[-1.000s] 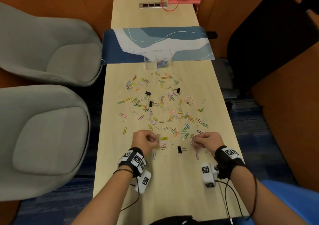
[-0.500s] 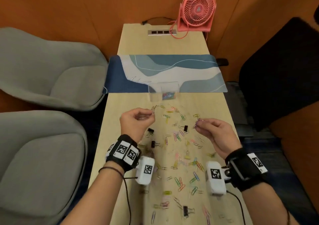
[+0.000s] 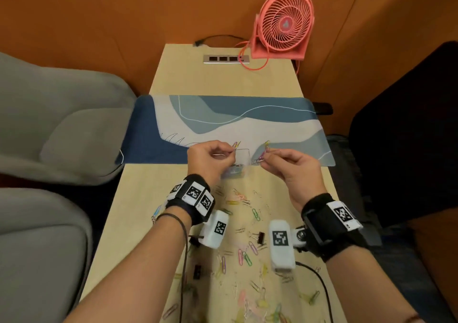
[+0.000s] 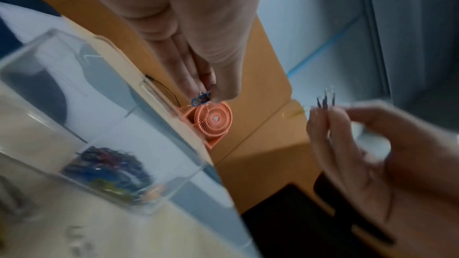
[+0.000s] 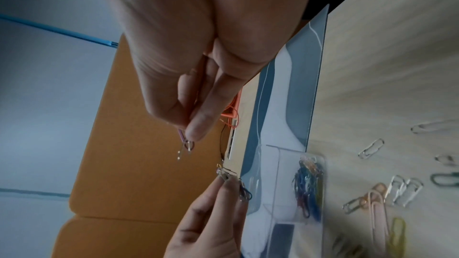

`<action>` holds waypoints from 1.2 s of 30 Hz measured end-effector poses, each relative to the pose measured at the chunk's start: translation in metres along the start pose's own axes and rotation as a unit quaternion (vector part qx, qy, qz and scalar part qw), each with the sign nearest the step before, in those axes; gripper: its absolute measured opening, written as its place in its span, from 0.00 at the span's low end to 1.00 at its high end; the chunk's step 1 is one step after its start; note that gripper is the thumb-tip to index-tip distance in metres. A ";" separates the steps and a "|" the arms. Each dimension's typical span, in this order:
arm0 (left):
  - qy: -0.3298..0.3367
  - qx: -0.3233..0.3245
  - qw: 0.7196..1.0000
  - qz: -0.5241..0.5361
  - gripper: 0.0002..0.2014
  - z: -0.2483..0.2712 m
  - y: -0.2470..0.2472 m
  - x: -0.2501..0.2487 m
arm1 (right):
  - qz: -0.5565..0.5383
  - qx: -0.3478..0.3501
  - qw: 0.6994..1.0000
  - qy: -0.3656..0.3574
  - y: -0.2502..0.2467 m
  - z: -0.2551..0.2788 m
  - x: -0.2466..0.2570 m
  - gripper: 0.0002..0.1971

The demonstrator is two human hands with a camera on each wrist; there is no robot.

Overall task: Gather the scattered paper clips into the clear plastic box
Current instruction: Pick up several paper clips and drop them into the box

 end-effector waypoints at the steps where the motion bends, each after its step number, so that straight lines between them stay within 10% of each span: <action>1: 0.004 0.013 1.000 -0.018 0.05 -0.005 0.004 0.005 | 0.006 -0.005 1.000 0.000 -0.001 -0.008 -0.002 0.08; 11: 0.060 0.078 0.975 -0.197 0.06 -0.011 0.010 0.028 | 0.224 -0.048 0.968 -0.100 0.003 -0.052 -0.023 0.04; 23: 0.187 0.070 0.932 -0.302 0.04 0.015 -0.028 0.032 | 0.612 0.075 0.752 -0.233 0.045 -0.079 -0.045 0.09; 31: 0.166 0.166 0.923 -0.304 0.05 0.081 -0.050 0.043 | 0.627 0.077 0.742 -0.223 0.051 -0.041 -0.027 0.13; 36: 0.112 0.242 0.910 -0.318 0.05 0.146 -0.070 0.047 | 0.570 0.085 0.795 -0.191 0.020 0.050 -0.034 0.10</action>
Point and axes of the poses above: each hand's wrist, its own z-axis away from the middle knuckle, its own y-axis out of the palm, x = y × z, the point moved 2 cm from there along -z, towards the middle knuckle, and after that the axes turned 3 degrees about y, right-handed, at the moved point
